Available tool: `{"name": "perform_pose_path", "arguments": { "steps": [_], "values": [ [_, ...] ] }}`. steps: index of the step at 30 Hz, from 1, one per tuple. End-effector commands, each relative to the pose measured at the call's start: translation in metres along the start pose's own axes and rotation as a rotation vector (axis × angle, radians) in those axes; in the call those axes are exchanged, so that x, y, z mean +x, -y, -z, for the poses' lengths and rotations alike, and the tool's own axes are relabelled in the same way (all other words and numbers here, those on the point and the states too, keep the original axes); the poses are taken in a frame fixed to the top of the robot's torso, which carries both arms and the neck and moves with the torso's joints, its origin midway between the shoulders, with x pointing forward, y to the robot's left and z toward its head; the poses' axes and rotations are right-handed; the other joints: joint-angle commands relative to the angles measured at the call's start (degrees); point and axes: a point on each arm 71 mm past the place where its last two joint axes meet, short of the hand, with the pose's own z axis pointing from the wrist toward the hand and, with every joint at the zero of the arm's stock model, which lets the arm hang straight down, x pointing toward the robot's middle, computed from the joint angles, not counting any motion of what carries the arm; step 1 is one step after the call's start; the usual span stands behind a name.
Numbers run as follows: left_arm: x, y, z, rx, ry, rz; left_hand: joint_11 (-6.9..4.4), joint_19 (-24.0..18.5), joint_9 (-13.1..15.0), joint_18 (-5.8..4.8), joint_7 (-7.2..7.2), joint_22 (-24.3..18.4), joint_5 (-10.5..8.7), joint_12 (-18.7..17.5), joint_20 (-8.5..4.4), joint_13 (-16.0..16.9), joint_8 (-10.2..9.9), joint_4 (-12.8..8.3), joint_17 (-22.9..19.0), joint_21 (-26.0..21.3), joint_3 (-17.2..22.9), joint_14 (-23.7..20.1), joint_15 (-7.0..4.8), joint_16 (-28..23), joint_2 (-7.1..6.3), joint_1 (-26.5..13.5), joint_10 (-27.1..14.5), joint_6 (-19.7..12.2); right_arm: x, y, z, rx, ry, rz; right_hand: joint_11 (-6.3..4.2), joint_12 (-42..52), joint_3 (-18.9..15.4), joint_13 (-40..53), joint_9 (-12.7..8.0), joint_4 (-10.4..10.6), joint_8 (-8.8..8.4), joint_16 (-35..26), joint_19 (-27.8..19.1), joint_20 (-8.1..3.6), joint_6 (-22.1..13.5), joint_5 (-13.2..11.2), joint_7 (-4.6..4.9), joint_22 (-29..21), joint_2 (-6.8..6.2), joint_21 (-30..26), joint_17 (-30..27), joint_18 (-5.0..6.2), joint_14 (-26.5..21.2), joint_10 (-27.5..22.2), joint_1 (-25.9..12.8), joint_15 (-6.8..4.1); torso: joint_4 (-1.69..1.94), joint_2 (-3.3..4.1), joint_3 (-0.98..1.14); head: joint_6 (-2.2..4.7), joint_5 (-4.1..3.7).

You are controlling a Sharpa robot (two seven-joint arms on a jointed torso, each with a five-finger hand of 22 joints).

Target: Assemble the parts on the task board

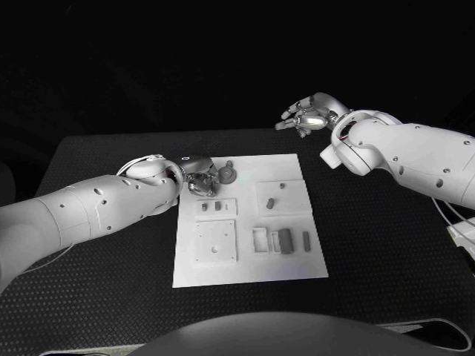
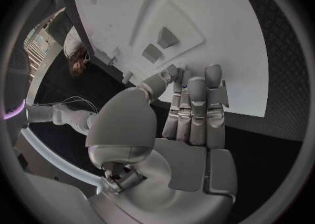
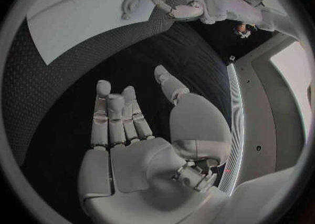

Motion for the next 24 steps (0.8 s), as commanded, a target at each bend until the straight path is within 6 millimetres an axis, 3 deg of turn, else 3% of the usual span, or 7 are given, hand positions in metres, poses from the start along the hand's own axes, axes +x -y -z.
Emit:
{"name": "perform_pose_path", "arguments": {
  "steps": [1,10,24],
  "values": [
    [0.0197,-0.0025,0.0014,-0.023,-0.097,0.011,-0.13,-0.6,-0.2,3.30,0.28,1.3,0.32,0.2,-0.01,0.2,-0.5,-0.1,0.1,0.3,-0.4,-0.5,-0.02,0.3,-0.35,-0.6,-0.3,-0.9,0.0011,-0.0007,0.0002,-0.009,-0.014,0.000,-0.05,0.2,-0.2,-0.1,-0.1,0.1,0.26,0.4,0.0,0.52,-0.1,0.2,0.29,0.8,0.58,-0.4,-0.1,0.84,-0.4,-0.4,0.0,-0.18,0.11,0.00,-0.03,-0.01,-0.14],
    [0.0175,-0.0021,0.0016,-0.016,-0.065,0.029,0.01,-1.0,-0.5,3.29,0.67,1.3,0.32,0.2,0.10,0.1,-1.0,-0.2,0.1,0.1,-0.8,-1.0,0.10,0.2,-1.05,-0.7,-0.8,-1.9,0.0009,-0.0003,0.0003,-0.008,-0.014,-0.001,-0.05,0.2,-0.2,-0.1,-0.1,0.1,0.27,0.4,0.0,0.52,-0.1,0.2,0.30,0.8,0.57,-0.4,-0.1,0.84,-0.4,-0.4,0.0,-0.18,0.15,0.01,-0.09,0.00,-0.09],
    [0.0169,-0.0043,0.0024,-0.024,-0.059,0.047,0.10,-1.0,-1.7,3.40,1.21,1.3,0.32,0.3,0.20,0.2,-3.3,0.1,0.3,0.2,-1.8,-1.2,0.18,0.6,-1.62,-1.8,-1.3,-6.5,0.0010,0.0003,0.0003,-0.007,-0.014,-0.001,-0.05,0.2,-0.2,-0.1,-0.1,0.1,0.26,0.4,0.0,0.53,-0.1,0.2,0.30,0.8,0.55,-0.4,-0.1,0.84,-0.4,-0.4,0.0,-0.18,0.13,0.00,-0.07,-0.09,-0.05]
  ]
}}
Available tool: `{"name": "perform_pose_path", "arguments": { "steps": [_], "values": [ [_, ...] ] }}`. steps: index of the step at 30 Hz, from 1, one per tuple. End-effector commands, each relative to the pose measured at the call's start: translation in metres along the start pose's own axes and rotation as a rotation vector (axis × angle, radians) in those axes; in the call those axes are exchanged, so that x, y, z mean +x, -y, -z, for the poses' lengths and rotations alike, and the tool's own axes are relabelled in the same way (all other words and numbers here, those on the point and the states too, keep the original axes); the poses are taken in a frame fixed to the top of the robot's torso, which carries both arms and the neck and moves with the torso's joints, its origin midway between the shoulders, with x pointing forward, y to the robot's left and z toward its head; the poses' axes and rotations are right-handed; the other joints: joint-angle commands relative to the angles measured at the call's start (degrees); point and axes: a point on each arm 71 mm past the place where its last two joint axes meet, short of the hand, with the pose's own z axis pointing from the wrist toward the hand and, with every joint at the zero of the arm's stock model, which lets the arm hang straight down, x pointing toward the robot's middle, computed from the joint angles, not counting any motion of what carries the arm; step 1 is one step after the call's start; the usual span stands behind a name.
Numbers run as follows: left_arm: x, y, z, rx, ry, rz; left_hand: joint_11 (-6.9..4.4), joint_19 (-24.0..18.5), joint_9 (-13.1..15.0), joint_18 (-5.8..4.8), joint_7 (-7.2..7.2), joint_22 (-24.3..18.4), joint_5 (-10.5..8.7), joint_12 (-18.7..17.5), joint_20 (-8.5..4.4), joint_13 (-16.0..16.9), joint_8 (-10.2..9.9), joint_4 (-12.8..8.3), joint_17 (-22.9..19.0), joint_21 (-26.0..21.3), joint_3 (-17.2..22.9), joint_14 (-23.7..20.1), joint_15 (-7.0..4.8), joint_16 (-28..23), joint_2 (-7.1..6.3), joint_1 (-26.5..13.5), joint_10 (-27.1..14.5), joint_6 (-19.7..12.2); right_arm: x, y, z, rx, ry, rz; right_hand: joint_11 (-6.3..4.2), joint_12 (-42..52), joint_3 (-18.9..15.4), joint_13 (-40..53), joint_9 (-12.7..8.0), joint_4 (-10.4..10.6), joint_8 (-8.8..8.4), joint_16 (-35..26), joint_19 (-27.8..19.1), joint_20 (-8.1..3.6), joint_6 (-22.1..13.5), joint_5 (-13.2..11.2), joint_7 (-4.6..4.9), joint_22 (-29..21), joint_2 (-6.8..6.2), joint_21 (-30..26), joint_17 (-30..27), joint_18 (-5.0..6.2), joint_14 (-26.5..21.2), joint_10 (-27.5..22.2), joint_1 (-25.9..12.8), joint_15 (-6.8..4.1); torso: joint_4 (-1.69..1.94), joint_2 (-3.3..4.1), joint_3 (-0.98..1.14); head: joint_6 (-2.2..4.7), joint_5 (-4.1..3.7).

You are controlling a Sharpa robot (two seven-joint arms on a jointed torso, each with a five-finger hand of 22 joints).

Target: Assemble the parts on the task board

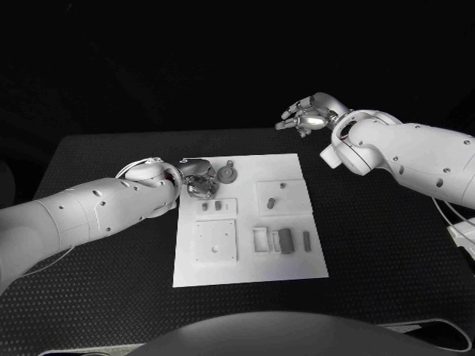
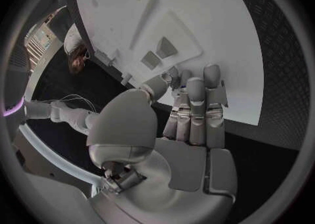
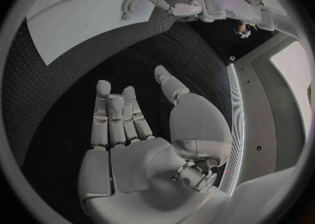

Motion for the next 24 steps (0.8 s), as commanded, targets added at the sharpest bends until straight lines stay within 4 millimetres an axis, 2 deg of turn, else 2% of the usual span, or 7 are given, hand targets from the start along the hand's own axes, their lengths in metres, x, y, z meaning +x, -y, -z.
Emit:
{"name": "perform_pose_path", "arguments": {
  "steps": [1,5,16,24],
  "values": [
    [0.009,0.000,0.000,-0.006,-0.042,0.012,0.10,-0.2,-0.1,3.23,-0.03,1.3,0.19,-0.3,0.30,0.0,-0.4,0.0,0.1,0.2,-0.3,-0.4,-0.02,0.3,-0.24,-0.3,-0.5,-0.5,0.001,0.000,0.000,-0.009,-0.013,0.000,-0.05,0.2,-0.2,-0.1,-0.1,0.1,0.26,0.2,0.0,0.53,-0.1,0.2,0.48,0.8,0.55,-0.4,-0.1,0.84,-0.4,-0.4,0.0,-0.18,0.00,-0.02,0.04,-0.01,-0.01],
    [0.009,0.000,0.000,-0.005,-0.041,0.014,0.09,-0.2,-0.5,3.27,-0.06,1.3,0.19,-0.2,0.30,0.1,-1.0,0.0,0.1,0.2,-0.4,-0.4,-0.03,0.4,-0.30,-0.3,-0.5,-1.9,0.001,0.000,0.000,-0.009,-0.012,0.000,-0.04,0.2,-0.2,-0.1,-0.1,0.1,0.26,0.2,0.0,0.52,-0.1,0.2,0.49,0.8,0.55,-0.4,-0.1,0.84,-0.4,-0.4,0.0,-0.18,-0.06,0.00,0.07,0.07,0.06],
    [0.010,-0.002,0.002,-0.005,-0.045,0.019,0.02,-0.1,-0.6,3.29,-0.35,1.3,0.16,-0.2,0.26,0.2,-1.3,-0.1,0.2,0.3,-0.8,-0.3,-0.10,0.6,-0.71,-0.4,-0.3,-2.9,0.000,0.000,0.000,-0.008,-0.012,0.001,-0.04,0.3,-0.2,-0.1,-0.1,0.1,0.25,0.2,0.0,0.52,-0.1,0.2,0.49,0.8,0.54,-0.4,-0.1,0.84,-0.4,-0.4,0.0,-0.18,-0.06,-0.02,0.07,0.02,0.01],
    [0.008,-0.014,0.009,-0.028,-0.039,0.021,-0.09,-0.1,-0.6,3.29,-0.53,1.4,0.15,0.0,0.22,0.5,-1.2,-0.2,0.2,0.4,-1.3,-0.3,-0.20,0.7,-1.17,-0.5,0.0,-3.0,-0.001,0.002,0.001,-0.002,-0.011,0.002,-0.04,0.3,-0.2,-0.2,-0.1,-0.1,0.27,0.2,-0.1,0.51,-0.1,0.2,0.49,0.8,0.46,-0.4,-0.2,0.84,-0.5,-0.5,0.2,-0.18,-0.04,-0.03,0.03,0.11,-0.12]
  ]
}}
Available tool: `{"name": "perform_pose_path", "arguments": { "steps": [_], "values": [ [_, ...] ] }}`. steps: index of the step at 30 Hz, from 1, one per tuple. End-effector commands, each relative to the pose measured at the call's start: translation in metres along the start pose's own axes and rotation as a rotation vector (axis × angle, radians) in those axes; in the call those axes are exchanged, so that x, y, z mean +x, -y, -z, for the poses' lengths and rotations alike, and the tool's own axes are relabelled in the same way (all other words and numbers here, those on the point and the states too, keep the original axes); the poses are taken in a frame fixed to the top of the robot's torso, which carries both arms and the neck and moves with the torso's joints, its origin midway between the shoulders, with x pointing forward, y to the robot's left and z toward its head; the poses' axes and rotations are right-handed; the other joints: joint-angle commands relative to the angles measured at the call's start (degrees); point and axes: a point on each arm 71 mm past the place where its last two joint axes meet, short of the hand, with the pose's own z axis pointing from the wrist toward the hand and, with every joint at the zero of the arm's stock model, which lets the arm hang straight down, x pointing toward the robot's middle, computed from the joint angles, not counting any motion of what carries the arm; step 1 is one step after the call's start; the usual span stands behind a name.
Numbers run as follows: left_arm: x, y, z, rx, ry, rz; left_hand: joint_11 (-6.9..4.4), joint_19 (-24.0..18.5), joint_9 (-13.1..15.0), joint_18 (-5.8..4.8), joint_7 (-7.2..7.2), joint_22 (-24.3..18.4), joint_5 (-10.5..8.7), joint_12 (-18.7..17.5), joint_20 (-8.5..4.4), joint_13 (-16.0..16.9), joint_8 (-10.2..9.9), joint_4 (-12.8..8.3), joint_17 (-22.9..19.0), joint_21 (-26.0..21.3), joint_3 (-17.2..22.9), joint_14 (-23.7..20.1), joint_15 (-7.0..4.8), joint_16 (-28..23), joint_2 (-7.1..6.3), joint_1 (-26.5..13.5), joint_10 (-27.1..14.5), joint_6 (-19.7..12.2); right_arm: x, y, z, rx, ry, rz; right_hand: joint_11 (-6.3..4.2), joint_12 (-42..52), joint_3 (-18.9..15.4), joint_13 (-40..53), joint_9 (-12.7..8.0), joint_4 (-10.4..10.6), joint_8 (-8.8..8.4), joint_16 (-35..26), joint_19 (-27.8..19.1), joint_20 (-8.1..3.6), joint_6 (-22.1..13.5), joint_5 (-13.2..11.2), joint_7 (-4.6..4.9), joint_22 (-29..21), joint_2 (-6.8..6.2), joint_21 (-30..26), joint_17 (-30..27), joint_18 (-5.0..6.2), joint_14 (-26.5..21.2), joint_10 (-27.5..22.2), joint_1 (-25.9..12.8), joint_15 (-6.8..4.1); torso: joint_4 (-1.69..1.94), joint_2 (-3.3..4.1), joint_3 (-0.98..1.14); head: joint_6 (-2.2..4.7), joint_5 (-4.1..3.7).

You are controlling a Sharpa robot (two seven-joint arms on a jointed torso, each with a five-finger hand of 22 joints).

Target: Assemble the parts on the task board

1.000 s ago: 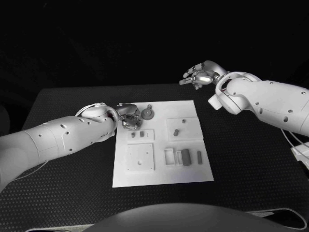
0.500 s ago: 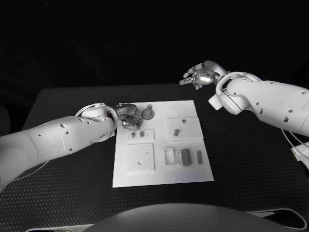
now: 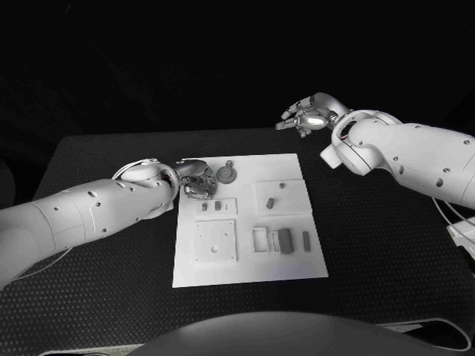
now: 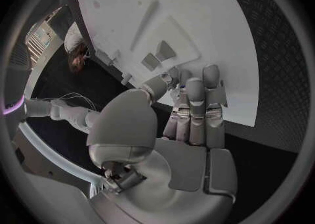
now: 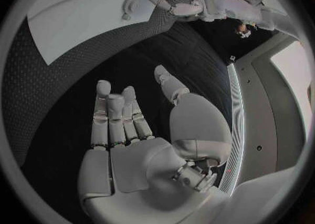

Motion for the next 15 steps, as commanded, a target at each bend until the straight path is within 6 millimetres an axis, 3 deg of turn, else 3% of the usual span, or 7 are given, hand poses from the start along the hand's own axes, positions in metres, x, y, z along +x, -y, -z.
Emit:
{"name": "perform_pose_path", "arguments": {
  "steps": [1,15],
  "values": [
    [0.006,-0.008,0.004,-0.022,-0.038,0.003,-0.18,0.0,0.0,2.82,-0.22,1.4,0.15,-0.3,0.11,-0.1,-0.2,-0.1,0.1,0.2,-0.6,-0.3,-0.21,0.3,-0.76,0.1,0.3,-0.3,-0.001,0.001,0.000,-0.005,-0.010,0.003,-0.04,0.3,-0.2,-0.1,-0.1,-0.1,0.27,0.2,-0.1,0.50,0.1,0.2,0.44,0.8,0.42,-0.4,-0.1,0.84,-0.4,-0.5,0.3,-0.13,0.05,0.00,-0.04,0.09,-0.08],
    [0.001,-0.024,0.012,-0.064,0.001,0.005,-0.15,-0.1,-0.2,2.80,-0.56,1.4,0.16,-0.4,0.07,0.2,-0.6,-0.1,0.2,0.3,-1.4,-0.6,-0.19,0.5,-1.28,0.3,0.1,-1.5,-0.001,0.003,0.001,0.000,-0.018,0.009,-0.02,0.4,-0.1,-0.3,-0.1,-0.2,0.28,0.3,-0.2,0.48,0.1,0.2,0.46,0.8,0.24,-0.4,-0.2,0.84,-0.5,-0.5,0.9,-0.12,0.00,0.01,-0.04,0.24,0.06]
  ]
}}
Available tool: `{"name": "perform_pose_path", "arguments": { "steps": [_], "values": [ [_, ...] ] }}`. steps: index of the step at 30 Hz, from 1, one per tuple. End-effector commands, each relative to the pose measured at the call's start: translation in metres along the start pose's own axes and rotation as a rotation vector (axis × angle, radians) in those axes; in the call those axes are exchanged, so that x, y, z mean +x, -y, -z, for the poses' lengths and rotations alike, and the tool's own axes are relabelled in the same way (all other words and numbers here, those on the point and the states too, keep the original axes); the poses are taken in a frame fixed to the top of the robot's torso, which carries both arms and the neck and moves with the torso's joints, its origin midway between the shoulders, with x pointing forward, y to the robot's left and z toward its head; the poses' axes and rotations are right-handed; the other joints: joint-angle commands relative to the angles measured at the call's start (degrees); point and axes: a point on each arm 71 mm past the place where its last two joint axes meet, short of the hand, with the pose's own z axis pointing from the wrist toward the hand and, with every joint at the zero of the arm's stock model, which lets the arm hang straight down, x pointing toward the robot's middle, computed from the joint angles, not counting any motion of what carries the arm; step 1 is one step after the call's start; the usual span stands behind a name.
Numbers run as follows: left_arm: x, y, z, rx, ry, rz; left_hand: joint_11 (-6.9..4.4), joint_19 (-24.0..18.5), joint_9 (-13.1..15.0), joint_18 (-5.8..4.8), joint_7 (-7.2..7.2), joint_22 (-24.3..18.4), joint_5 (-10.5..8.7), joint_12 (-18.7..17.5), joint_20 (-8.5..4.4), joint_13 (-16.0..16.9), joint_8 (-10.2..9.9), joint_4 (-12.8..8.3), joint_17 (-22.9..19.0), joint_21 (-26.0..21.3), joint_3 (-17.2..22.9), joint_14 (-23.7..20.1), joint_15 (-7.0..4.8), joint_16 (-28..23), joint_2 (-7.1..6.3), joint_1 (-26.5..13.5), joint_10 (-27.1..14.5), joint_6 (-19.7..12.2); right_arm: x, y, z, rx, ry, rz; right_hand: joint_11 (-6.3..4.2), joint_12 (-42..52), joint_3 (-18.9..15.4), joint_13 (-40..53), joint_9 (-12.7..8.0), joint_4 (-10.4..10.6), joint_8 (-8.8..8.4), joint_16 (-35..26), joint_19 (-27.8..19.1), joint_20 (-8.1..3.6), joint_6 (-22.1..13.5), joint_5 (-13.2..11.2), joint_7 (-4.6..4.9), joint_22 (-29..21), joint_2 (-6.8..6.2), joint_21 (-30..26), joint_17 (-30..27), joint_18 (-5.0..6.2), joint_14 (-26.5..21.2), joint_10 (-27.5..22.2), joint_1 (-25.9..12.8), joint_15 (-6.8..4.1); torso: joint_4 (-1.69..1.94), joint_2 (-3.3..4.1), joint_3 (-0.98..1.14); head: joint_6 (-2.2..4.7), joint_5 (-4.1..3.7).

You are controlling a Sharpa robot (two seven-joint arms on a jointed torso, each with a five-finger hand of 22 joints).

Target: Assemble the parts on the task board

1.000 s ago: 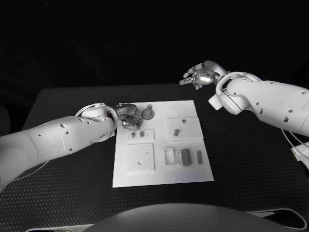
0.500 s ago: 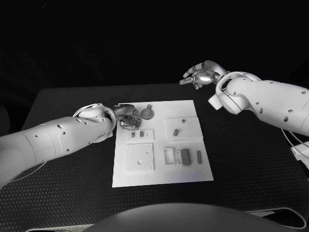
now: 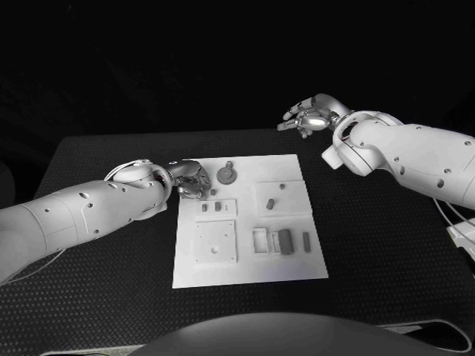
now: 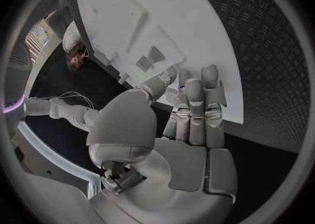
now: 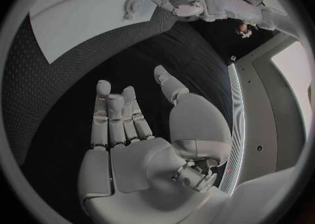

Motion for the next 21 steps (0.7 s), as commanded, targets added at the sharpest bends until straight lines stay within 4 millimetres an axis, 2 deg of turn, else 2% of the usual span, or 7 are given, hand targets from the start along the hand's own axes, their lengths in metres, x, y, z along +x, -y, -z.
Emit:
{"name": "perform_pose_path", "arguments": {
  "steps": [1,4,8,12,13,15,21],
  "values": [
    [0.002,-0.013,0.005,-0.050,0.011,0.011,0.26,-0.1,-0.1,1.92,-0.01,1.4,0.17,-0.3,0.05,0.0,-0.2,-0.1,0.1,0.3,-0.3,-0.4,0.02,0.3,-0.36,0.2,0.1,-0.4,0.001,0.001,0.000,-0.006,-0.026,0.014,-0.02,0.4,-0.1,-0.1,-0.1,-0.2,0.29,0.3,0.0,0.26,0.1,0.2,0.48,0.8,0.01,-0.4,-0.1,0.83,-0.2,-0.5,0.9,-0.03,-0.08,0.00,0.02,0.16,0.10],
    [-0.004,-0.023,0.010,-0.080,0.054,0.114,0.79,-1.6,0.4,1.63,1.42,1.1,0.08,-0.6,0.49,0.0,1.1,0.1,-0.3,-0.5,0.4,-1.8,0.47,-0.7,-0.02,0.7,-0.9,1.7,0.001,0.004,0.000,-0.022,-0.044,0.081,-0.02,0.0,0.4,-0.5,-0.1,-0.2,0.38,0.2,-0.1,0.22,0.1,0.2,0.47,0.8,0.28,-0.5,-0.2,0.83,-0.4,-0.8,2.6,-0.03,-0.01,-0.01,0.02,0.32,0.11],
    [-0.020,-0.035,0.019,-0.107,0.141,0.312,1.27,-2.9,0.9,1.42,1.82,0.9,0.22,-0.6,0.97,0.0,2.4,0.2,-0.8,-1.5,1.1,-3.0,1.04,-1.6,0.21,1.0,-2.2,3.6,0.006,0.011,0.004,-0.060,-0.101,0.204,-0.04,-5.7,1.3,-5.2,0.0,-0.2,1.11,-2.3,-1.7,0.89,1.1,0.1,0.27,0.4,1.45,-1.7,-2.2,0.76,-1.4,-0.9,5.5,-0.11,0.06,0.00,0.02,0.70,-0.11],
    [-0.038,-0.045,0.033,-0.107,0.242,0.555,1.47,-5.3,0.9,0.87,1.82,0.1,0.17,-0.1,1.63,0.6,2.8,0.5,-2.0,-3.6,1.2,-5.3,1.30,-3.8,0.02,-0.1,-1.9,3.9,0.014,0.016,0.010,-0.116,-0.177,0.404,0.61,-25.1,2.3,-19.2,0.1,-0.2,2.01,-4.4,-1.3,1.16,2.4,0.2,0.23,-0.2,2.36,-2.7,-4.5,0.83,0.2,1.7,8.6,0.58,0.05,0.01,0.08,1.32,-0.33],
    [-0.042,-0.047,0.036,-0.104,0.262,0.609,1.50,-5.7,0.9,0.72,1.85,-0.2,0.17,-0.1,1.73,0.8,2.9,0.7,-2.2,-4.1,0.9,-5.7,1.38,-4.2,-0.08,-0.7,-2.0,3.8,0.015,0.017,0.011,-0.132,-0.188,0.460,1.39,-33.3,2.2,-25.0,0.1,0.7,2.52,-5.4,-0.5,0.99,3.1,-0.2,0.42,-0.5,2.22,-3.1,-5.5,0.83,1.4,5.9,9.2,1.26,0.03,0.00,0.09,1.44,-0.54],
    [-0.051,-0.050,0.043,-0.088,0.294,0.710,1.71,-7.2,0.9,0.30,1.84,-0.9,0.16,-0.1,2.07,1.1,3.0,0.7,-2.9,-5.5,0.3,-7.2,1.66,-5.8,-0.11,-1.7,-2.2,3.7,0.017,0.019,0.013,-0.149,-0.207,0.531,0.97,-35.8,2.5,-26.6,0.1,-0.3,2.64,-5.8,0.2,0.84,3.3,0.1,-0.13,-0.8,3.01,-3.2,-6.0,0.83,2.3,7.7,10.3,0.81,0.10,-0.03,0.09,1.51,-0.79],
    [-0.068,-0.051,0.057,-0.026,0.338,0.884,2.91,-12.0,0.9,-1.19,1.96,-4.3,0.18,-0.6,3.50,1.7,3.2,0.3,-6.2,-10.7,-0.8,-11.4,3.24,-12.7,0.14,-3.8,-4.2,3.2,0.028,0.027,0.022,-0.173,-0.238,0.702,0.67,-45.1,1.9,-31.5,-0.3,-0.4,3.34,-8.1,2.7,0.11,5.0,0.2,-0.73,-1.8,2.98,-4.2,-7.6,0.83,5.7,14.2,11.0,0.31,0.00,-0.02,-0.01,1.77,-0.30]
  ]
}}
